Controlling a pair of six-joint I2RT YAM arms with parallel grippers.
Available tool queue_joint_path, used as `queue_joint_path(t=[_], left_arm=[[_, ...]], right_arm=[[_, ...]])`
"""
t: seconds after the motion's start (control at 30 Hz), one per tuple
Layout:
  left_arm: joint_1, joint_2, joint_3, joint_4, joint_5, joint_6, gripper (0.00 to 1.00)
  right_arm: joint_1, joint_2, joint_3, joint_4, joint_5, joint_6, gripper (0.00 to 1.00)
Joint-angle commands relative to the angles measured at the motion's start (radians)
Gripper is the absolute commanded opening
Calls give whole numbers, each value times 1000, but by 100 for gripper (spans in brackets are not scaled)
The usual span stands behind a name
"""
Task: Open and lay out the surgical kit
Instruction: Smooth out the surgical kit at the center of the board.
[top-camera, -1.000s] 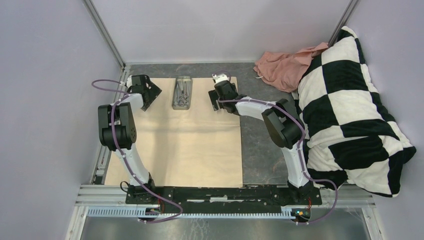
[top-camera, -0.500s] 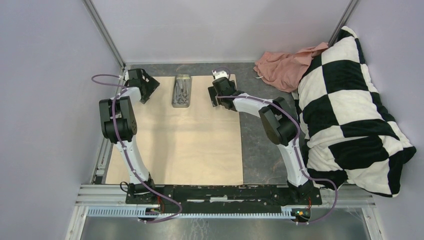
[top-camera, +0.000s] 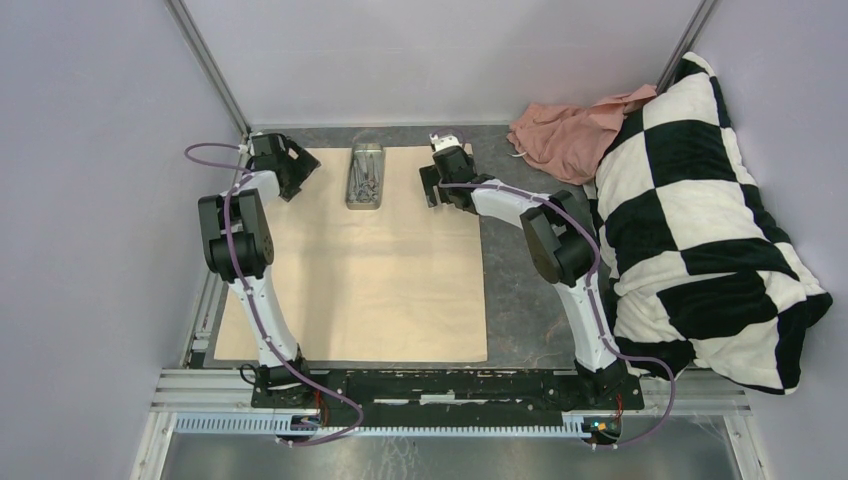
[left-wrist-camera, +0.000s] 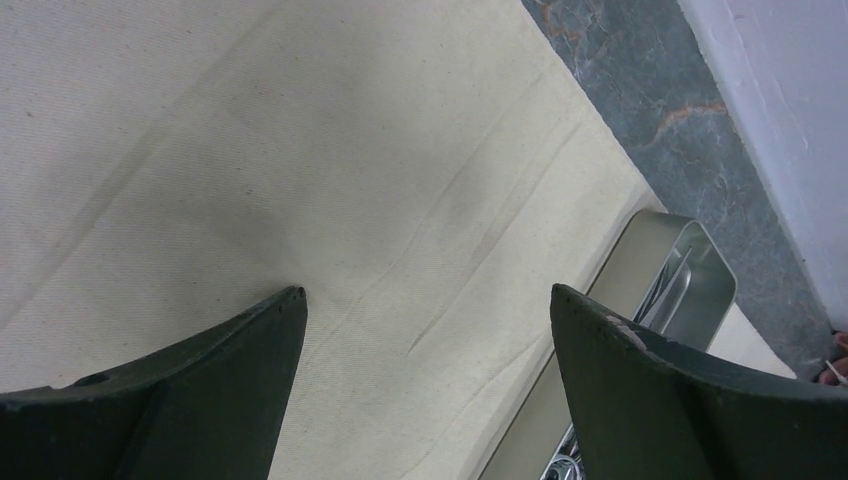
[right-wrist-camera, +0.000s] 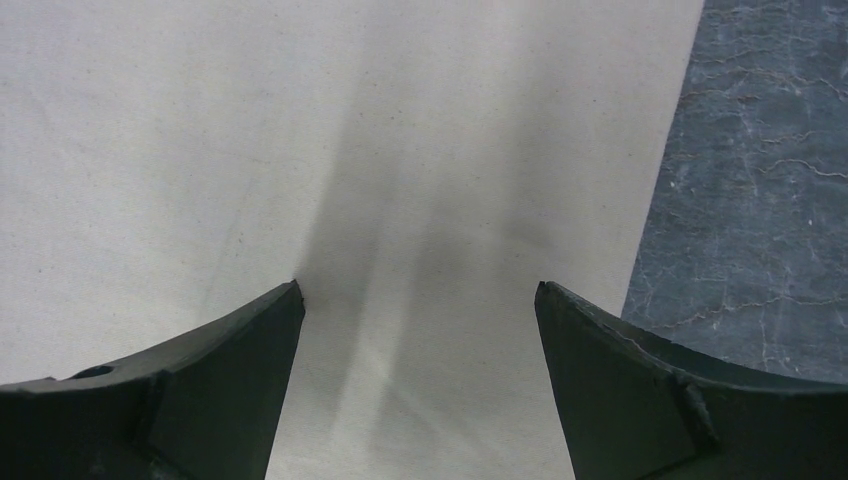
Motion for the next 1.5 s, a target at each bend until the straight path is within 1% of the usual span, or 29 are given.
queue_joint_path(t=[0.0, 0.07, 0.13, 0.27, 0.33, 0.37, 0.4, 0.47, 0.57, 0.6, 0.77, 0.87, 1.03, 1.1, 1.2, 1.33, 1.47], left_arm=[[5, -43, 5, -103, -14, 90, 98], [5, -111, -17, -104, -22, 95, 98], [5, -191, -47, -109, -26, 79, 98], [-11, -327, -136, -132, -7, 27, 99], [-24, -390, -180, -193, -26, 2, 100], [-26, -423, -213, -208, -11, -11, 99], [-27, -461, -256, -210, 1, -29, 99], [-26, -549, -375, -172, 38, -58, 99], [-29, -681, -552, -89, 94, -74, 99], [-31, -697, -595, -79, 109, -73, 99], [-36, -752, -711, -112, 137, -43, 98], [-41, -809, -800, -117, 98, -56, 99], [-42, -877, -903, -144, 2, -109, 100], [-41, -894, -932, -183, -46, -127, 100], [-42, -925, -973, -237, -78, -152, 100], [-42, -974, -1020, -253, -85, -155, 100], [-41, -1006, -1034, -261, -141, -141, 100]], right_arm=[[-10, 11, 88, -95, -83, -89, 95], [-5, -41, 110, -115, -89, -118, 97], [6, -109, 76, -109, -117, -136, 98], [62, -243, -72, -68, -184, -129, 98], [104, -309, -166, -18, -274, -102, 96], [122, -334, -215, 20, -323, -89, 95], [139, -355, -251, 76, -379, -79, 95], [174, -365, -278, 138, -428, -58, 93], [200, -337, -252, 172, -502, -39, 84], [204, -330, -254, 185, -518, -33, 80], [225, -310, -320, 277, -643, 18, 56], [249, -310, -377, 324, -643, 27, 50], [259, -276, -397, 345, -624, 38, 49], [259, -274, -406, 344, -569, 25, 50], [251, -261, -421, 343, -451, 10, 50], [228, -238, -384, 309, -413, -9, 50], [221, -212, -350, 313, -366, -22, 50]])
